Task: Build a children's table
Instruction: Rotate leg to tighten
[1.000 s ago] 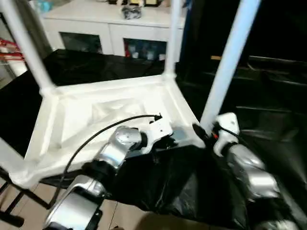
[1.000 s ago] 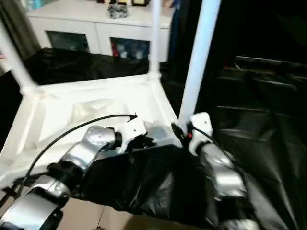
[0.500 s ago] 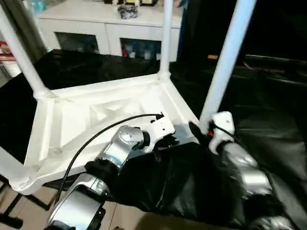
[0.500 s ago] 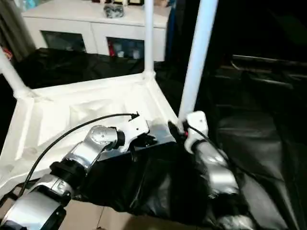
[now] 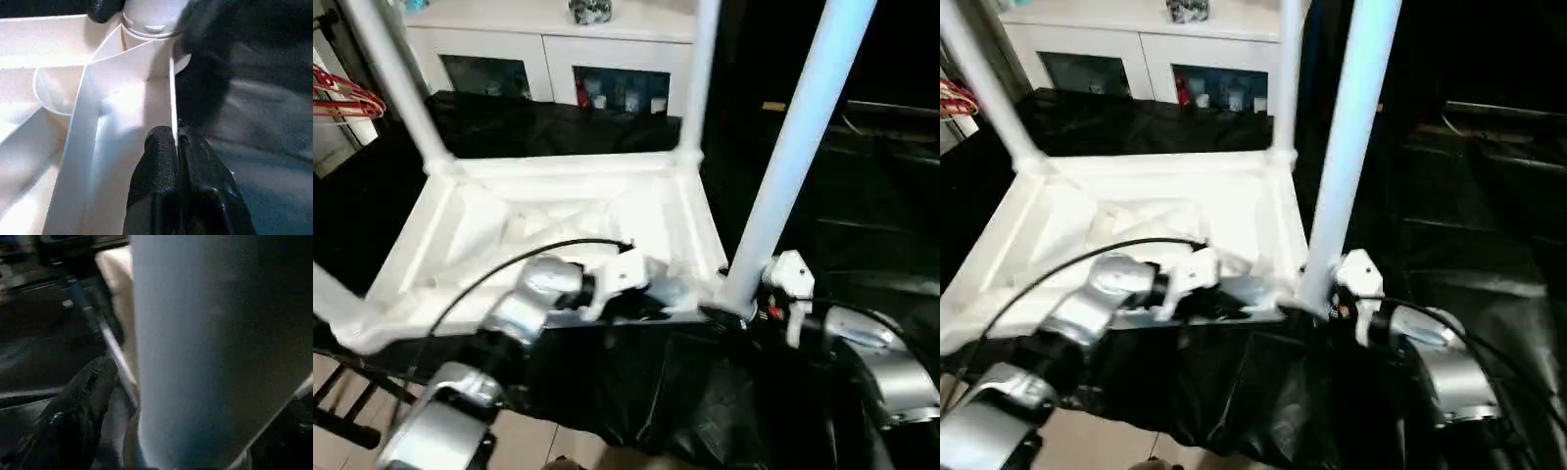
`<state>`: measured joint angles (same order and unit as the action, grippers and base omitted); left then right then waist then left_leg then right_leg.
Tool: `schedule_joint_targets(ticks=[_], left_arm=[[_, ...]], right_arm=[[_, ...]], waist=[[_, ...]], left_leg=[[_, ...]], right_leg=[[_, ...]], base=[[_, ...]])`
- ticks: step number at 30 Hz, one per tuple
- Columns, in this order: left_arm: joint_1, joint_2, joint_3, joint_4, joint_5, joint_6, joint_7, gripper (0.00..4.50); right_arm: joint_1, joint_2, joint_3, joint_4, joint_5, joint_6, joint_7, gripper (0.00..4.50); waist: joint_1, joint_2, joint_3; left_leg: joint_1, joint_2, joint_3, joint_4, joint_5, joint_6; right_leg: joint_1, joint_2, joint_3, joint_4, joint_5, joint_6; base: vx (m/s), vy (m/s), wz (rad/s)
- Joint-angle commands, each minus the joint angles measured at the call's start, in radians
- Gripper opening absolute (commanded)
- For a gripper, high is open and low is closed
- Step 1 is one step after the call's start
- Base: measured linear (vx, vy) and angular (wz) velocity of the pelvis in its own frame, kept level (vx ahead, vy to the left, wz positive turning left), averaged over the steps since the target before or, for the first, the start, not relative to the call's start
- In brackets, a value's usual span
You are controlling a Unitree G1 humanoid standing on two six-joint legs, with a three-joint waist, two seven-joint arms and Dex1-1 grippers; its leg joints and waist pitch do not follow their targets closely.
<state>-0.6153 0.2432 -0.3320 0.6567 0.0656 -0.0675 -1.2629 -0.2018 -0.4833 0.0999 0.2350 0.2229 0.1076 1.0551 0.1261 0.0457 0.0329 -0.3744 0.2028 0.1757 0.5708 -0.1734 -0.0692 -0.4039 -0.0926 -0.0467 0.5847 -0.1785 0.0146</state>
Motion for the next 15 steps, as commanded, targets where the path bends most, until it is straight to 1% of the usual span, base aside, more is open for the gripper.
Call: schedule_joint_targets(ticks=[1, 2, 3, 4, 5, 7, 8, 10, 12, 13, 14, 15], left_arm=[[-0.009, -0.003, -0.012, -0.036, -0.03, -0.03, -0.033, 0.0], [-0.012, 0.01, -0.013, -0.033, -0.028, -0.032, -0.051, 0.0], [-0.014, 0.019, -0.014, -0.031, -0.027, -0.035, -0.065, 0.0], [-0.016, 0.026, -0.013, -0.029, -0.028, -0.037, -0.076, 0.0], [-0.018, 0.033, -0.012, -0.027, -0.031, -0.038, -0.087, 0.0], [-0.021, 0.037, -0.01, -0.025, -0.034, -0.04, -0.096, 0.0], [-0.022, 0.044, -0.011, -0.025, -0.039, -0.04, -0.111, 0.0], [-0.023, 0.054, -0.011, -0.026, -0.047, -0.039, -0.136, 0.0], [-0.023, 0.057, -0.008, -0.026, -0.051, -0.038, -0.146, 0.0], [-0.024, 0.057, -0.007, -0.024, -0.052, -0.039, -0.148, 0.0], [-0.025, 0.057, -0.006, -0.022, -0.052, -0.039, -0.149, 0.0], [-0.026, 0.056, -0.006, -0.021, -0.052, -0.039, -0.151, 0.0]], right_arm=[[0.007, -0.013, 0.073, -0.027, -0.004, 0.028, 0.078, 3.85], [0.006, -0.03, 0.087, -0.032, -0.005, 0.034, 0.108, 3.85], [0.005, -0.041, 0.096, -0.035, -0.006, 0.039, 0.128, 3.85], [0.002, -0.048, 0.103, -0.038, -0.004, 0.044, 0.144, 3.71], [-0.002, -0.052, 0.107, -0.042, 0.0, 0.052, 0.162, 3.53], [-0.005, -0.054, 0.109, -0.044, 0.005, 0.058, 0.175, 3.5], [-0.012, -0.055, 0.111, -0.045, 0.013, 0.06, 0.19, 3.41], [-0.02, -0.054, 0.115, -0.046, 0.026, 0.068, 0.21, 3.13], [-0.02, -0.054, 0.12, -0.052, 0.036, 0.076, 0.222, 3.09], [-0.016, -0.053, 0.123, -0.056, 0.04, 0.08, 0.227, 2.87], [-0.015, -0.052, 0.124, -0.058, 0.042, 0.081, 0.228, 2.87], [-0.013, -0.05, 0.124, -0.059, 0.046, 0.082, 0.233, 2.71]], waist=[[0.002, -0.018, -0.054], [0.005, -0.02, -0.051], [0.006, -0.019, -0.05], [0.007, -0.021, -0.05], [0.009, -0.02, -0.051], [0.013, -0.021, -0.052], [0.016, -0.024, -0.053], [0.017, -0.023, -0.054], [0.018, -0.023, -0.055], [0.018, -0.024, -0.056], [0.019, -0.023, -0.057], [0.019, -0.023, -0.056]], left_leg=[[0.01, 0.026, 0.003, -0.058, -0.209, 0.109], [0.012, 0.027, 0.003, -0.062, -0.239, 0.089], [0.012, 0.028, 0.004, -0.063, -0.243, 0.084], [0.014, 0.029, 0.003, -0.064, -0.248, 0.076], [0.013, 0.029, 0.003, -0.064, -0.245, 0.073], [0.013, 0.029, 0.004, -0.064, -0.235, 0.067], [0.012, 0.028, 0.004, -0.061, -0.222, 0.065], [0.011, 0.027, 0.004, -0.059, -0.21, 0.067], [0.011, 0.027, 0.005, -0.057, -0.194, 0.071], [0.01, 0.026, 0.005, -0.056, -0.186, 0.075], [0.012, 0.027, 0.005, -0.054, -0.183, 0.077], [0.01, 0.027, 0.005, -0.055, -0.181, 0.077]], right_leg=[[0.051, -0.042, 0.022, -0.052, -0.109, -0.265], [0.05, -0.043, 0.024, -0.058, -0.173, -0.248], [0.049, -0.044, 0.026, -0.059, -0.186, -0.241], [0.048, -0.045, 0.026, -0.06, -0.203, -0.234], [0.048, -0.046, 0.027, -0.059, -0.204, -0.231], [0.047, -0.046, 0.028, -0.058, -0.194, -0.232], [0.048, -0.046, 0.028, -0.054, -0.174, -0.235], [0.048, -0.046, 0.028, -0.051, -0.155, -0.24], [0.048, -0.045, 0.028, -0.048, -0.131, -0.247], [0.049, -0.044, 0.027, -0.045, -0.114, -0.252], [0.048, -0.045, 0.027, -0.044, -0.104, -0.256], [0.049, -0.044, 0.027, -0.044, -0.101, -0.258]], base=[[0.0, 0.0, 0.0], [0.0, 0.0, 0.0], [0.0, 0.0, 0.0], [0.0, 0.0, 0.0], [0.0, 0.0, 0.0], [0.0, 0.0, 0.0], [0.0, 0.0, 0.0], [0.0, 0.0, 0.0], [0.0, 0.0, 0.0], [0.0, 0.0, 0.0], [0.0, 0.0, 0.0], [0.0, 0.0, 0.0]])
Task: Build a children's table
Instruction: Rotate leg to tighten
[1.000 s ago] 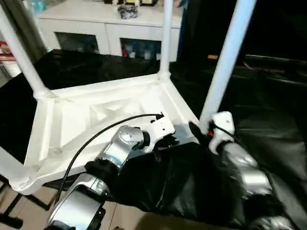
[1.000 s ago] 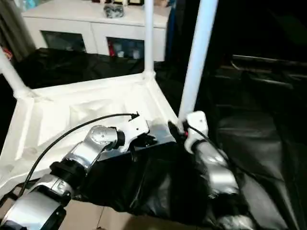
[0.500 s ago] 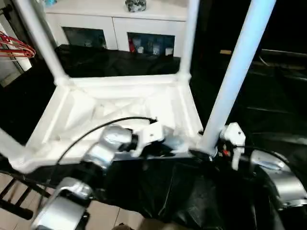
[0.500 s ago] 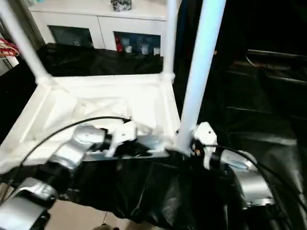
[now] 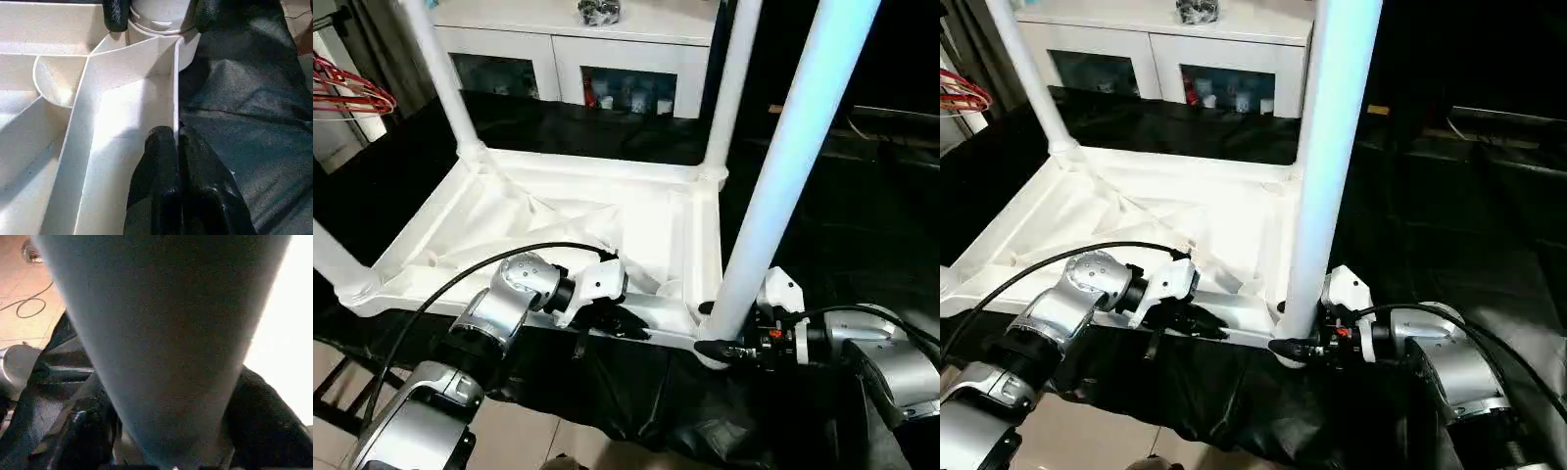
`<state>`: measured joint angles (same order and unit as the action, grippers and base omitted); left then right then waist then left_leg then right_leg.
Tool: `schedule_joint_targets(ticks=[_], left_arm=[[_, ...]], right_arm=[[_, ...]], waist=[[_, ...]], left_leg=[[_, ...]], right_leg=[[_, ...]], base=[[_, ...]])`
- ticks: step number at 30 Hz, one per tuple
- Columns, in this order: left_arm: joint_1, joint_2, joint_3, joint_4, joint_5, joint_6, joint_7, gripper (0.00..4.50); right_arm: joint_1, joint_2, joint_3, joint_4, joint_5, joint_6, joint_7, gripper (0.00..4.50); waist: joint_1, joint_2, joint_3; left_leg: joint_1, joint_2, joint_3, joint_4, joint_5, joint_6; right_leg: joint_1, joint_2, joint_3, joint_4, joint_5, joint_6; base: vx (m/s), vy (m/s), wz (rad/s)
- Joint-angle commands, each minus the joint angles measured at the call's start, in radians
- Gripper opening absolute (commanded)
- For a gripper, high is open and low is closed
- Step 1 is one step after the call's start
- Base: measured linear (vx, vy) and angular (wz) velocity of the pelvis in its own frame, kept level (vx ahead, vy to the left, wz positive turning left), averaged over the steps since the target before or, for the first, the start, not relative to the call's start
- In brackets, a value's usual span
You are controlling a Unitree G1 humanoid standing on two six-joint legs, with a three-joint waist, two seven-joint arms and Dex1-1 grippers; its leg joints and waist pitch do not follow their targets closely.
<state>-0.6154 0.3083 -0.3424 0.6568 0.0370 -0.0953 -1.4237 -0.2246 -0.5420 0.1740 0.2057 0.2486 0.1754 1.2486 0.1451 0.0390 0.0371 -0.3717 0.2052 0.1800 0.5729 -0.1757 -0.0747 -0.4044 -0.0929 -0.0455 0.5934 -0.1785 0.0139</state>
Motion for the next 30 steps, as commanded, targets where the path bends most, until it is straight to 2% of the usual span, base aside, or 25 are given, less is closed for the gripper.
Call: schedule_joint_targets(ticks=[1, 8, 9, 13, 16, 17, 19, 21, 22, 23, 24, 25, 27, 30], left_arm=[[-0.025, -0.012, 0.005, -0.018, -0.024, -0.011, 0.01, 0.0], [-0.024, -0.026, 0.006, -0.008, -0.018, -0.004, 0.039, 0.0], [-0.028, -0.034, 0.012, 0.001, -0.012, -0.003, 0.066, 0.0], [-0.044, -0.065, 0.029, 0.029, 0.008, 0.006, 0.164, 0.0], [-0.061, -0.092, 0.038, 0.048, 0.026, 0.017, 0.243, 0.0], [-0.068, -0.103, 0.041, 0.055, 0.031, 0.024, 0.272, 0.0], [-0.081, -0.127, 0.046, 0.068, 0.04, 0.033, 0.324, 0.0], [-0.094, -0.152, 0.05, 0.08, 0.048, 0.039, 0.374, 0.0], [-0.097, -0.159, 0.051, 0.083, 0.05, 0.04, 0.389, 0.0], [-0.107, -0.185, 0.053, 0.095, 0.064, 0.04, 0.444, 0.0], [-0.112, -0.208, 0.052, 0.103, 0.078, 0.04, 0.489, 0.0], [-0.114, -0.218, 0.049, 0.106, 0.084, 0.041, 0.508, 0.0], [-0.109, -0.225, 0.039, 0.101, 0.093, 0.037, 0.509, 0.0], [-0.099, -0.26, 0.034, 0.096, 0.098, 0.035, 0.55, 0.0]], right_arm=[[0.017, 0.01, 0.051, -0.035, 0.024, 0.022, 0.044, 2.67], [0.037, 0.027, 0.043, -0.04, 0.035, 0.037, 0.034, 2.49], [0.042, 0.04, 0.034, -0.039, 0.042, 0.037, 0.018, 2.49], [0.048, 0.094, 0.002, -0.029, 0.045, 0.021, -0.071, 2.49], [0.037, 0.148, -0.014, 0.006, 0.007, 0.012, -0.192, 2.49], [0.032, 0.168, -0.019, 0.024, -0.011, 0.003, -0.235, 2.48], [0.019, 0.208, -0.024, 0.065, -0.056, -0.012, -0.329, 2.48], [0.006, 0.249, -0.033, 0.105, -0.092, -0.017, -0.424, 2.48], [0.002, 0.26, -0.037, 0.115, -0.101, -0.014, -0.454, 2.48], [-0.011, 0.307, -0.054, 0.155, -0.127, -0.02, -0.562, 2.48], [-0.022, 0.342, -0.062, 0.185, -0.156, -0.023, -0.658, 2.48], [-0.029, 0.356, -0.064, 0.198, -0.171, -0.017, -0.704, 2.48], [-0.034, 0.374, -0.066, 0.208, -0.182, 0.0, -0.749, 2.48], [-0.051, 0.434, -0.097, 0.236, -0.191, 0.015, -0.871, 2.48]], waist=[[0.001, -0.017, -0.06], [0.001, -0.014, -0.058], [0.002, -0.012, -0.058], [0.003, -0.014, -0.055], [-0.002, -0.016, -0.052], [-0.006, -0.016, -0.051], [-0.011, -0.02, -0.049], [-0.016, -0.02, -0.048], [-0.016, -0.02, -0.049], [-0.024, -0.019, -0.047], [-0.026, -0.02, -0.047], [-0.033, -0.021, -0.046], [-0.036, -0.018, -0.047], [-0.037, -0.017, -0.049]], left_leg=[[0.008, 0.024, 0.001, -0.057, -0.181, 0.082], [0.01, 0.025, 0.0, -0.059, -0.221, 0.066], [0.01, 0.025, -0.001, -0.059, -0.224, 0.063], [0.011, 0.024, 0.0, -0.062, -0.245, 0.051], [0.012, 0.022, -0.003, -0.068, -0.273, 0.03], [0.015, 0.021, -0.004, -0.071, -0.295, 0.016], [0.011, 0.019, -0.007, -0.074, -0.298, 0.007], [0.014, 0.016, -0.007, -0.075, -0.313, -0.002], [0.014, 0.016, -0.008, -0.075, -0.311, -0.004], [0.015, 0.015, -0.008, -0.077, -0.322, -0.009], [0.016, 0.015, -0.008, -0.077, -0.326, -0.012], [0.013, 0.013, -0.009, -0.078, -0.327, -0.014], [0.014, 0.013, -0.01, -0.079, -0.327, -0.012], [0.011, 0.014, -0.009, -0.079, -0.318, -0.007]], right_leg=[[0.05, -0.044, 0.025, -0.053, -0.104, -0.257], [0.048, -0.045, 0.027, -0.057, -0.144, -0.252], [0.048, -0.045, 0.026, -0.057, -0.148, -0.251], [0.046, -0.045, 0.027, -0.063, -0.188, -0.241], [0.046, -0.049, 0.026, -0.07, -0.267, -0.215], [0.042, -0.05, 0.026, -0.077, -0.328, -0.194], [0.044, -0.05, 0.026, -0.08, -0.366, -0.171], [0.038, -0.05, 0.026, -0.086, -0.395, -0.159], [0.04, -0.05, 0.025, -0.086, -0.401, -0.155], [0.036, -0.049, 0.025, -0.09, -0.42, -0.147], [0.034, -0.049, 0.025, -0.091, -0.424, -0.145], [0.035, -0.048, 0.025, -0.091, -0.426, -0.143], [0.036, -0.046, 0.025, -0.092, -0.422, -0.136], [0.036, -0.044, 0.027, -0.088, -0.366, -0.145]], base=[[0.0, 0.0, 0.0], [0.0, 0.0, 0.0], [0.0, 0.0, 0.0], [0.0, 0.0, 0.0], [0.0, 0.0, 0.0], [0.0, 0.0, 0.0], [0.0, 0.0, 0.0], [0.0, 0.0, 0.0], [0.0, 0.0, 0.0], [0.0, 0.0, 0.0], [0.0, 0.0, 0.0], [0.0, 0.0, 0.0], [0.0, 0.0, 0.0], [0.0, 0.0, 0.0]])
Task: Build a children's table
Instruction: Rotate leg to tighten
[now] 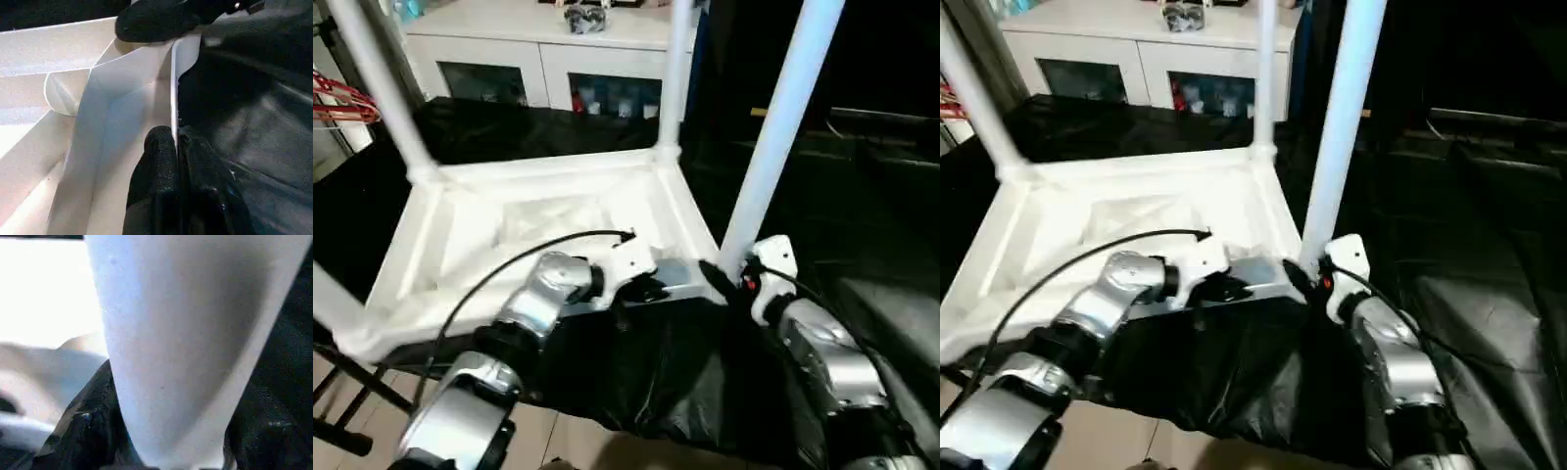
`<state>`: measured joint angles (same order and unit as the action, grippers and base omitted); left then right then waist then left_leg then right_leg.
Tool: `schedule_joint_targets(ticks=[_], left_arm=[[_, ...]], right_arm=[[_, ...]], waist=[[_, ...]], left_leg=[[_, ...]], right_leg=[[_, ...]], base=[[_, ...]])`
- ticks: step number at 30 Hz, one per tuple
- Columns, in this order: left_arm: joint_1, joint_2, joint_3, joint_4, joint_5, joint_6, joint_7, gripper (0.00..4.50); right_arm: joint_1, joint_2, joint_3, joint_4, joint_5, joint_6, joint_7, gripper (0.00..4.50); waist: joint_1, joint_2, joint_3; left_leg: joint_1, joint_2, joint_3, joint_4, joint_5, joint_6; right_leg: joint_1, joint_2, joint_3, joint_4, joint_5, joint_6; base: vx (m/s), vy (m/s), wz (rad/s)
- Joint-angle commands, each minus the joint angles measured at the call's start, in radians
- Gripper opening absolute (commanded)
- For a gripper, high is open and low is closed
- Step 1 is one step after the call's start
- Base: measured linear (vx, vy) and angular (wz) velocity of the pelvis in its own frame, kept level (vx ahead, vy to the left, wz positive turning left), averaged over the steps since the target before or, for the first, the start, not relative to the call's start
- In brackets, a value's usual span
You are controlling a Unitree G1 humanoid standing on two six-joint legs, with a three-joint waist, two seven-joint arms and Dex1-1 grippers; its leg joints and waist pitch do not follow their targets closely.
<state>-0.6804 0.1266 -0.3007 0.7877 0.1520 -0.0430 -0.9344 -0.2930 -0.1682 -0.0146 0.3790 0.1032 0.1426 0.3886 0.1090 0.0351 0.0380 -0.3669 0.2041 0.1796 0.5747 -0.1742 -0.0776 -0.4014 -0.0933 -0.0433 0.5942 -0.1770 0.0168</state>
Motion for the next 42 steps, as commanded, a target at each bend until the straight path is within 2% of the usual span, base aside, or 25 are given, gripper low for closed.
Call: schedule_joint_targets(ticks=[1, 4, 5, 7, 8, 12, 14, 19, 20, 21, 22, 23, 25, 26, 27, 29, 30, 33, 35, 37, 38, 39, 40, 41, 42], left_arm=[[-0.029, -0.086, -0.014, -0.038, -0.012, -0.021, 0.07, 0.0], [-0.018, -0.097, -0.023, -0.04, -0.002, -0.031, 0.08, 0.0], [-0.015, -0.099, -0.024, -0.04, -0.002, -0.035, 0.078, 0.0], [-0.007, -0.1, -0.027, -0.043, -0.003, -0.048, 0.071, 0.0], [0.004, -0.098, -0.028, -0.054, -0.01, -0.061, 0.054, 0.0], [0.012, -0.089, -0.031, -0.062, -0.015, -0.074, 0.044, 0.0], [0.016, -0.081, -0.029, -0.067, -0.018, -0.088, 0.037, 0.0], [0.028, -0.059, -0.02, -0.077, -0.02, -0.099, 0.027, 0.0], [0.033, -0.055, -0.012, -0.083, -0.029, -0.093, 0.018, 0.0], [0.037, -0.048, -0.006, -0.095, -0.039, -0.081, 0.006, 0.0], [0.045, -0.036, 0.003, -0.117, -0.058, -0.058, -0.021, 0.28], [0.047, -0.035, 0.004, -0.121, -0.06, -0.055, -0.026, 0.44], [0.057, -0.018, 0.008, -0.143, -0.072, -0.044, -0.047, 0.62], [0.066, -0.003, 0.016, -0.158, -0.081, -0.044, -0.053, 0.69], [0.066, -0.003, 0.016, -0.158, -0.081, -0.044, -0.053, 0.87], [0.075, 0.005, 0.026, -0.173, -0.093, -0.04, -0.06, 0.94], [0.079, 0.009, 0.029, -0.18, -0.097, -0.035, -0.065, 0.94], [0.126, 0.058, 0.063, -0.285, -0.148, 0.038, -0.13, 1.25], [0.141, 0.079, 0.064, -0.319, -0.164, 0.059, -0.139, 1.35], [0.155, 0.099, 0.066, -0.352, -0.177, 0.086, -0.156, 1.48], [0.191, 0.149, 0.067, -0.431, -0.202, 0.16, -0.193, 1.59], [0.207, 0.17, 0.067, -0.463, -0.212, 0.189, -0.21, 1.69], [0.224, 0.193, 0.066, -0.493, -0.22, 0.213, -0.229, 1.74], [0.241, 0.214, 0.065, -0.526, -0.228, 0.24, -0.247, 1.74], [0.253, 0.228, 0.065, -0.548, -0.233, 0.258, -0.258, 1.76]], right_arm=[[0.014, 0.076, 0.084, 0.072, -0.046, 0.048, -0.039, 2.48], [0.012, 0.099, 0.076, 0.087, -0.053, 0.026, -0.062, 2.48], [0.014, 0.105, 0.071, 0.087, -0.048, 0.018, -0.063, 2.83], [0.017, 0.115, 0.063, 0.084, -0.032, 0.011, -0.063, 3.04], [0.021, 0.118, 0.059, 0.068, -0.012, 0.013, -0.053, 3.29], [0.025, 0.113, 0.057, 0.049, -0.014, 0.008, -0.047, 3.49], [0.035, 0.088, 0.053, 0.019, -0.021, -0.001, -0.038, 3.71], [0.088, -0.014, 0.032, -0.081, 0.015, 0.002, 0.074, 3.71], [0.112, -0.046, 0.019, -0.121, 0.04, 0.003, 0.12, 3.71], [0.13, -0.072, 0.003, -0.155, 0.067, 0.008, 0.156, 3.71], [0.16, -0.113, -0.027, -0.207, 0.114, 0.019, 0.216, 3.78], [0.164, -0.119, -0.031, -0.213, 0.121, 0.02, 0.223, 3.8], [0.187, -0.158, -0.062, -0.243, 0.153, 0.02, 0.268, 3.8], [0.199, -0.194, -0.088, -0.247, 0.168, 0.008, 0.302, 3.8], [0.199, -0.194, -0.088, -0.247, 0.168, 0.008, 0.302, 3.8], [0.207, -0.219, -0.107, -0.248, 0.179, 0.004, 0.323, 3.8], [0.209, -0.226, -0.111, -0.251, 0.184, 0.007, 0.329, 3.8], [0.255, -0.311, -0.151, -0.308, 0.248, 0.062, 0.418, 3.8], [0.274, -0.337, -0.155, -0.329, 0.269, 0.088, 0.452, 3.8], [0.295, -0.361, -0.151, -0.35, 0.282, 0.101, 0.489, 3.8], [0.335, -0.407, -0.144, -0.388, 0.306, 0.145, 0.548, 3.8], [0.349, -0.422, -0.14, -0.403, 0.317, 0.159, 0.572, 3.8], [0.358, -0.43, -0.134, -0.415, 0.326, 0.169, 0.589, 3.8], [0.364, -0.434, -0.126, -0.43, 0.339, 0.182, 0.599, 3.8], [0.368, -0.437, -0.12, -0.441, 0.348, 0.191, 0.605, 3.8]], waist=[[-0.001, -0.012, -0.051], [-0.002, -0.009, -0.052], [-0.002, -0.01, -0.052], [-0.001, -0.009, -0.052], [-0.001, -0.008, -0.051], [0.0, -0.008, -0.051], [0.002, -0.008, -0.052], [0.009, -0.007, -0.055], [0.013, -0.008, -0.057], [0.015, -0.007, -0.057], [0.02, -0.012, -0.057], [0.028, -0.011, -0.058], [0.034, -0.008, -0.061], [0.033, -0.01, -0.061], [0.032, -0.011, -0.059], [0.031, -0.01, -0.058], [0.03, -0.013, -0.057], [0.029, -0.017, -0.055], [0.033, -0.015, -0.055], [0.033, -0.013, -0.056], [0.035, -0.015, -0.052], [0.035, -0.014, -0.053], [0.036, -0.011, -0.052], [0.033, -0.014, -0.05], [0.033, -0.012, -0.05]], left_leg=[[0.008, 0.014, -0.008, -0.08, -0.319, -0.005], [0.006, 0.015, -0.008, -0.079, -0.307, -0.001], [0.005, 0.015, -0.007, -0.079, -0.307, 0.001], [0.005, 0.014, -0.006, -0.079, -0.312, 0.005], [0.006, 0.014, -0.007, -0.08, -0.317, 0.007], [0.007, 0.015, -0.007, -0.081, -0.324, 0.007], [0.006, 0.016, -0.007, -0.081, -0.312, 0.008], [0.005, 0.017, -0.005, -0.076, -0.276, 0.025], [0.003, 0.017, -0.004, -0.071, -0.247, 0.044], [0.0, 0.017, -0.003, -0.069, -0.236, 0.051], [-0.001, 0.017, -0.002, -0.066, -0.219, 0.064], [-0.002, 0.016, -0.002, -0.063, -0.208, 0.08], [-0.004, 0.019, -0.003, -0.063, -0.194, 0.086], [-0.005, 0.02, -0.003, -0.061, -0.19, 0.089], [-0.006, 0.02, -0.002, -0.062, -0.193, 0.089], [-0.004, 0.019, -0.001, -0.062, -0.203, 0.084], [-0.006, 0.018, -0.002, -0.063, -0.209, 0.082], [-0.004, 0.019, -0.001, -0.064, -0.211, 0.086], [-0.005, 0.022, -0.002, -0.062, -0.203, 0.097], [-0.001, 0.021, -0.001, -0.062, -0.211, 0.09], [-0.001, 0.024, -0.001, -0.066, -0.229, 0.086], [-0.002, 0.026, -0.003, -0.067, -0.228, 0.085], [-0.001, 0.027, -0.004, -0.067, -0.231, 0.084], [-0.003, 0.026, -0.002, -0.068, -0.235, 0.084], [-0.003, 0.025, -0.003, -0.069, -0.241, 0.08]], right_leg=[[0.033, -0.043, 0.025, -0.087, -0.355, -0.152], [0.036, -0.042, 0.026, -0.083, -0.296, -0.163], [0.036, -0.043, 0.026, -0.082, -0.285, -0.166], [0.037, -0.043, 0.027, -0.083, -0.289, -0.166], [0.037, -0.043, 0.026, -0.084, -0.303, -0.162], [0.036, -0.044, 0.027, -0.086, -0.317, -0.156], [0.037, -0.043, 0.028, -0.086, -0.305, -0.154], [0.043, -0.04, 0.028, -0.079, -0.222, -0.168], [0.046, -0.04, 0.029, -0.072, -0.164, -0.181], [0.047, -0.041, 0.029, -0.07, -0.151, -0.185], [0.051, -0.042, 0.029, -0.069, -0.136, -0.187], [0.051, -0.044, 0.029, -0.068, -0.139, -0.189], [0.05, -0.047, 0.028, -0.066, -0.136, -0.198], [0.048, -0.043, 0.025, -0.063, -0.123, -0.209], [0.048, -0.042, 0.025, -0.064, -0.128, -0.21], [0.046, -0.043, 0.025, -0.067, -0.153, -0.209], [0.048, -0.043, 0.024, -0.068, -0.176, -0.204], [0.049, -0.042, 0.026, -0.069, -0.192, -0.199], [0.047, -0.042, 0.027, -0.068, -0.187, -0.197], [0.044, -0.041, 0.024, -0.068, -0.207, -0.195], [0.045, -0.042, 0.025, -0.071, -0.234, -0.193], [0.046, -0.043, 0.026, -0.07, -0.234, -0.194], [0.044, -0.041, 0.026, -0.068, -0.233, -0.197], [0.043, -0.04, 0.026, -0.07, -0.24, -0.194], [0.042, -0.04, 0.025, -0.071, -0.261, -0.186]], base=[[0.0, 0.0, 0.0], [0.0, 0.0, 0.0], [0.0, 0.0, 0.0], [0.0, 0.0, 0.0], [0.0, 0.0, 0.0], [0.0, 0.0, 0.0], [0.0, 0.0, 0.0], [0.0, 0.0, 0.0], [0.0, 0.0, 0.0], [0.0, 0.0, 0.0], [0.0, 0.0, 0.0], [0.0, 0.0, 0.0], [0.0, 0.0, 0.0], [0.0, 0.0, 0.0], [0.0, 0.0, 0.0], [0.0, 0.0, 0.0], [0.0, 0.0, 0.0], [0.0, 0.0, 0.0], [0.0, 0.0, 0.0], [0.0, 0.0, 0.0], [0.0, 0.0, 0.0], [0.0, 0.0, 0.0], [0.0, 0.0, 0.0], [0.0, 0.0, 0.0], [0.0, 0.0, 0.0]])
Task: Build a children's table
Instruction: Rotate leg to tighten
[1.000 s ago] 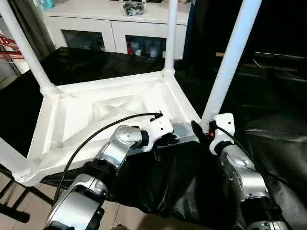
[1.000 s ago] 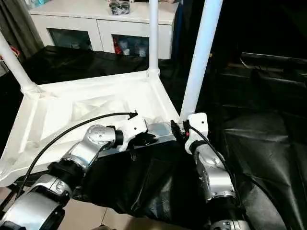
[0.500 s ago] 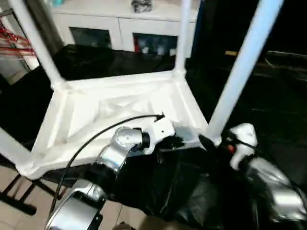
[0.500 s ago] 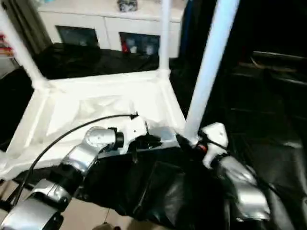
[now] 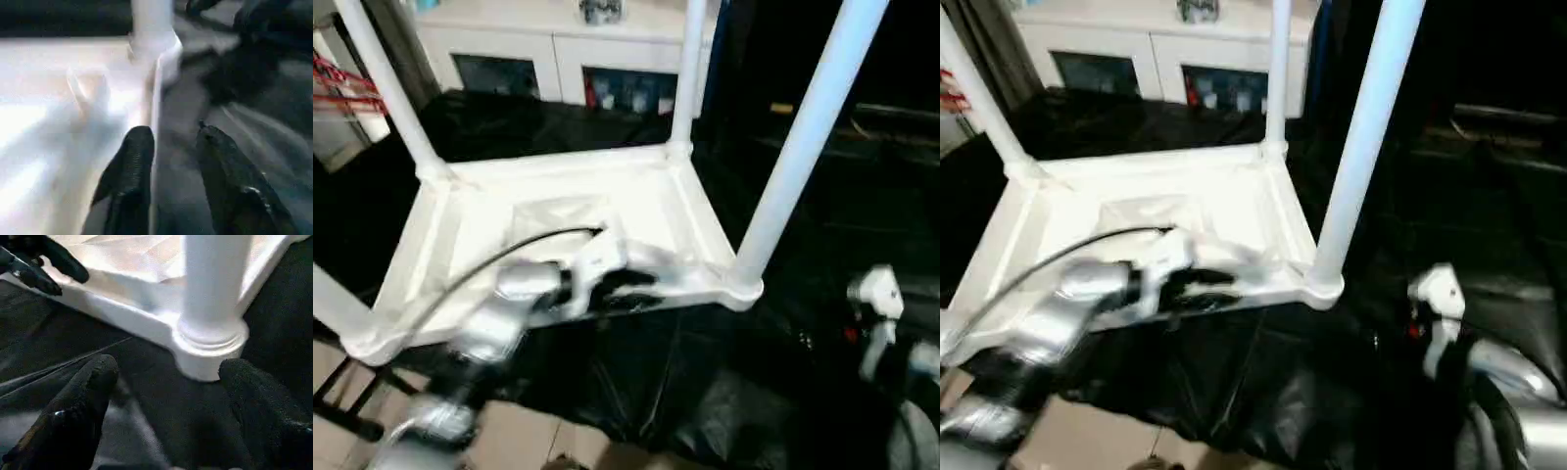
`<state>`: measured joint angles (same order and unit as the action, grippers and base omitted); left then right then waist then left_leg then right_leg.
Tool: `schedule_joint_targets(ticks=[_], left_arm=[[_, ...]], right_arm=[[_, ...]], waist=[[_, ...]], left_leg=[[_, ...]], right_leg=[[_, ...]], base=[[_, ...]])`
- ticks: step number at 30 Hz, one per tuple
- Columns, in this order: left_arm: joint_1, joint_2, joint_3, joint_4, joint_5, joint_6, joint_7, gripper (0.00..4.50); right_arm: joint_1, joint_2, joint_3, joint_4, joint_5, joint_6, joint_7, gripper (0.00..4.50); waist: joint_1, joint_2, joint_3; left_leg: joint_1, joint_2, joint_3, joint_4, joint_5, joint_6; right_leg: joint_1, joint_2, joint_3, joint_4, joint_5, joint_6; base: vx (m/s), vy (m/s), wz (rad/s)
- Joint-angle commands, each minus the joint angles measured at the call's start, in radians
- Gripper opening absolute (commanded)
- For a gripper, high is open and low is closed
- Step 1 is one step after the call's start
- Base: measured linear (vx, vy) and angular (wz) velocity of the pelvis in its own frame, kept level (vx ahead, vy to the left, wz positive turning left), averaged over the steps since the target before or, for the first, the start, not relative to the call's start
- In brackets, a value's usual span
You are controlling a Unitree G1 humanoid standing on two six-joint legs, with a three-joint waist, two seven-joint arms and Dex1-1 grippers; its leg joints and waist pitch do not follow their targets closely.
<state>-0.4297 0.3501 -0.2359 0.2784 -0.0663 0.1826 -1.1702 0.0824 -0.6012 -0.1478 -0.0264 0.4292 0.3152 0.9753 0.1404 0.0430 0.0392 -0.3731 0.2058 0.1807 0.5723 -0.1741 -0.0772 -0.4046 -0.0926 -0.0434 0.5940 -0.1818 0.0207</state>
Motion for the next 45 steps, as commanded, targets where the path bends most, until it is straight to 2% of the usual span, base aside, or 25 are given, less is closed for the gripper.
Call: schedule_joint_targets(ticks=[1, 2, 4, 5, 6, 8, 11, 14, 17, 18, 19, 21, 22, 23, 25, 26, 27, 28, 29, 30, 33, 37, 40, 43, 45], left_arm=[[0.039, 0.042, 0.008, -0.098, -0.032, 0.084, -0.04, 1.94], [0.055, 0.057, 0.012, -0.122, -0.04, 0.105, -0.043, 2.07], [0.081, 0.085, 0.02, -0.164, -0.059, 0.145, -0.05, 2.16], [0.091, 0.096, 0.022, -0.178, -0.066, 0.161, -0.053, 2.39], [0.1, 0.106, 0.024, -0.192, -0.072, 0.176, -0.057, 2.52], [0.121, 0.131, 0.028, -0.231, -0.078, 0.217, -0.054, 2.58], [0.152, 0.17, 0.034, -0.273, -0.079, 0.267, -0.046, 2.84], [0.188, 0.219, 0.045, -0.283, -0.043, 0.293, -0.012, 3.06], [0.197, 0.232, 0.047, -0.288, -0.04, 0.3, -0.007, 3.29], [0.208, 0.246, 0.049, -0.299, -0.043, 0.312, -0.005, 3.42], [0.214, 0.252, 0.051, -0.307, -0.046, 0.319, -0.005, 3.42], [0.235, 0.266, 0.053, -0.341, -0.057, 0.349, 0.007, 3.6], [0.24, 0.269, 0.053, -0.347, -0.057, 0.354, 0.012, 3.6], [0.242, 0.27, 0.053, -0.349, -0.057, 0.355, 0.014, 3.86], [0.247, 0.272, 0.052, -0.351, -0.055, 0.357, 0.019, 3.92], [0.254, 0.271, 0.052, -0.343, -0.042, 0.344, 0.044, 3.98], [0.255, 0.271, 0.052, -0.341, -0.041, 0.342, 0.047, 4.06], [0.257, 0.268, 0.053, -0.329, -0.028, 0.324, 0.069, 4.29], [0.257, 0.268, 0.053, -0.329, -0.028, 0.323, 0.069, 4.29], [0.256, 0.268, 0.053, -0.327, -0.026, 0.319, 0.077, 4.37], [0.254, 0.271, 0.05, -0.328, -0.028, 0.323, 0.082, 4.48], [0.243, 0.266, 0.039, -0.31, -0.014, 0.309, 0.108, 4.48], [0.237, 0.262, 0.037, -0.303, -0.011, 0.301, 0.117, 4.48], [0.224, 0.251, 0.031, -0.282, 0.003, 0.283, 0.142, 4.48], [0.204, 0.228, 0.028, -0.244, 0.027, 0.249, 0.188, 4.48]], right_arm=[[-0.014, 0.005, 0.052, -0.064, 0.033, 0.041, 0.022, 3.8], [-0.025, 0.016, 0.071, -0.069, 0.033, 0.047, 0.02, 3.8], [-0.057, 0.05, 0.111, -0.063, 0.015, 0.043, 0.005, 3.8], [-0.072, 0.067, 0.127, -0.058, 0.006, 0.039, -0.002, 3.8], [-0.084, 0.083, 0.142, -0.054, -0.001, 0.036, -0.007, 3.8], [-0.119, 0.12, 0.168, -0.038, -0.02, 0.036, -0.028, 3.8], [-0.184, 0.185, 0.203, 0.019, -0.052, 0.038, -0.078, 3.8], [-0.284, 0.313, 0.256, 0.109, -0.086, 0.042, -0.174, 3.8], [-0.307, 0.346, 0.275, 0.135, -0.102, 0.03, -0.196, 3.8], [-0.338, 0.391, 0.293, 0.182, -0.136, 0.009, -0.247, 3.8], [-0.364, 0.432, 0.291, 0.228, -0.159, -0.012, -0.309, 3.8], [-0.449, 0.543, 0.244, 0.388, -0.229, -0.099, -0.551, 3.8], [-0.471, 0.563, 0.223, 0.426, -0.232, -0.111, -0.606, 3.8], [-0.48, 0.571, 0.214, 0.442, -0.233, -0.115, -0.629, 3.8], [-0.498, 0.583, 0.196, 0.474, -0.235, -0.124, -0.674, 3.8], [-0.543, 0.607, 0.135, 0.549, -0.216, -0.147, -0.775, 3.8], [-0.549, 0.609, 0.127, 0.559, -0.214, -0.151, -0.791, 3.8], [-0.577, 0.617, 0.078, 0.606, -0.188, -0.168, -0.859, 3.8], [-0.578, 0.617, 0.076, 0.608, -0.187, -0.169, -0.86, 3.8], [-0.591, 0.617, 0.048, 0.633, -0.174, -0.184, -0.88, 3.8], [-0.613, 0.6, 0.007, 0.688, -0.18, -0.232, -0.923, 3.8], [-0.641, 0.563, -0.034, 0.753, -0.193, -0.287, -0.981, 3.8], [-0.649, 0.554, -0.045, 0.768, -0.194, -0.296, -0.987, 3.8], [-0.664, 0.519, -0.068, 0.802, -0.195, -0.321, -1.005, 3.8], [-0.681, 0.469, -0.092, 0.841, -0.196, -0.351, -1.016, 3.8]], waist=[[-0.001, -0.02, -0.05], [-0.004, -0.019, -0.047], [-0.006, -0.018, -0.047], [-0.007, -0.017, -0.047], [-0.009, -0.015, -0.045], [-0.009, -0.015, -0.045], [-0.007, -0.012, -0.048], [-0.015, -0.012, -0.05], [-0.023, -0.007, -0.051], [-0.022, -0.009, -0.054], [-0.024, -0.008, -0.054], [-0.033, -0.004, -0.055], [-0.037, -0.002, -0.055], [-0.04, -0.001, -0.055], [-0.038, 0.001, -0.054], [-0.036, -0.002, -0.057], [-0.037, -0.002, -0.056], [-0.035, -0.002, -0.058], [-0.037, -0.001, -0.057], [-0.035, 0.0, -0.059], [-0.032, 0.001, -0.06], [-0.028, 0.001, -0.057], [-0.027, -0.003, -0.057], [-0.028, -0.002, -0.057], [-0.029, -0.001, -0.058]], left_leg=[[0.006, 0.023, -0.004, -0.068, -0.248, 0.072], [0.003, 0.022, -0.004, -0.071, -0.258, 0.065], [0.012, 0.023, -0.004, -0.073, -0.289, 0.047], [0.01, 0.022, -0.006, -0.074, -0.288, 0.04], [0.014, 0.022, -0.006, -0.077, -0.303, 0.027], [0.014, 0.021, -0.005, -0.078, -0.312, 0.017], [0.016, 0.02, -0.006, -0.077, -0.304, 0.006], [0.013, 0.016, -0.008, -0.079, -0.286, -0.009], [0.016, 0.016, -0.007, -0.079, -0.283, -0.019], [0.021, 0.017, -0.005, -0.076, -0.27, -0.018], [0.017, 0.016, -0.007, -0.077, -0.256, -0.022], [0.017, 0.014, -0.007, -0.079, -0.245, -0.041], [0.017, 0.011, -0.007, -0.081, -0.246, -0.055], [0.02, 0.011, -0.006, -0.081, -0.258, -0.058], [0.024, 0.011, -0.003, -0.078, -0.261, -0.056], [0.02, 0.01, -0.004, -0.077, -0.247, -0.054], [0.019, 0.009, -0.004, -0.078, -0.243, -0.055], [0.021, 0.009, -0.004, -0.077, -0.241, -0.059], [0.021, 0.008, -0.004, -0.077, -0.244, -0.058], [0.025, 0.008, -0.003, -0.075, -0.251, -0.055], [0.023, 0.008, -0.002, -0.073, -0.242, -0.053], [0.029, 0.007, 0.001, -0.071, -0.274, -0.058], [0.021, 0.004, -0.001, -0.073, -0.275, -0.055], [0.025, 0.004, -0.001, -0.071, -0.289, -0.057], [0.021, 0.004, -0.002, -0.07, -0.286, -0.054]], right_leg=[[0.042, -0.04, 0.025, -0.072, -0.273, -0.189], [0.041, -0.04, 0.026, -0.074, -0.303, -0.181], [0.034, -0.042, 0.027, -0.08, -0.345, -0.173], [0.035, -0.042, 0.027, -0.077, -0.345, -0.175], [0.031, -0.039, 0.027, -0.079, -0.353, -0.173], [0.031, -0.038, 0.029, -0.079, -0.352, -0.168], [0.031, -0.037, 0.029, -0.074, -0.325, -0.173], [0.032, -0.036, 0.027, -0.067, -0.292, -0.18], [0.032, -0.033, 0.028, -0.063, -0.258, -0.183], [0.029, -0.031, 0.028, -0.062, -0.22, -0.188], [0.031, -0.032, 0.028, -0.055, -0.198, -0.196], [0.028, -0.035, 0.027, -0.052, -0.186, -0.208], [0.031, -0.033, 0.027, -0.051, -0.19, -0.211], [0.03, -0.032, 0.028, -0.052, -0.186, -0.209], [0.029, -0.028, 0.029, -0.052, -0.161, -0.201], [0.034, -0.029, 0.03, -0.048, -0.137, -0.198], [0.035, -0.03, 0.03, -0.047, -0.136, -0.197], [0.036, -0.03, 0.028, -0.047, -0.137, -0.193], [0.035, -0.029, 0.029, -0.048, -0.138, -0.191], [0.034, -0.028, 0.029, -0.047, -0.131, -0.186], [0.034, -0.028, 0.028, -0.044, -0.112, -0.185], [0.03, -0.025, 0.029, -0.049, -0.152, -0.177], [0.036, -0.026, 0.029, -0.049, -0.174, -0.163], [0.033, -0.026, 0.028, -0.053, -0.198, -0.164], [0.035, -0.027, 0.028, -0.051, -0.197, -0.163]], base=[[0.0, 0.0, 0.0], [0.0, 0.0, 0.0], [0.0, 0.0, 0.0], [0.0, 0.0, 0.0], [0.0, 0.0, 0.0], [0.0, 0.0, 0.0], [0.0, 0.0, 0.0], [0.0, 0.0, 0.0], [0.0, 0.0, 0.0], [0.0, 0.0, 0.0], [0.0, 0.0, 0.0], [0.0, 0.0, 0.0], [0.0, 0.0, 0.0], [0.0, 0.0, 0.0], [0.0, 0.0, 0.0], [0.0, 0.0, 0.0], [0.0, 0.0, 0.0], [0.0, 0.0, 0.0], [0.0, 0.0, 0.0], [0.0, 0.0, 0.0], [0.0, 0.0, 0.0], [0.0, 0.0, 0.0], [0.0, 0.0, 0.0], [0.0, 0.0, 0.0], [0.0, 0.0, 0.0]])
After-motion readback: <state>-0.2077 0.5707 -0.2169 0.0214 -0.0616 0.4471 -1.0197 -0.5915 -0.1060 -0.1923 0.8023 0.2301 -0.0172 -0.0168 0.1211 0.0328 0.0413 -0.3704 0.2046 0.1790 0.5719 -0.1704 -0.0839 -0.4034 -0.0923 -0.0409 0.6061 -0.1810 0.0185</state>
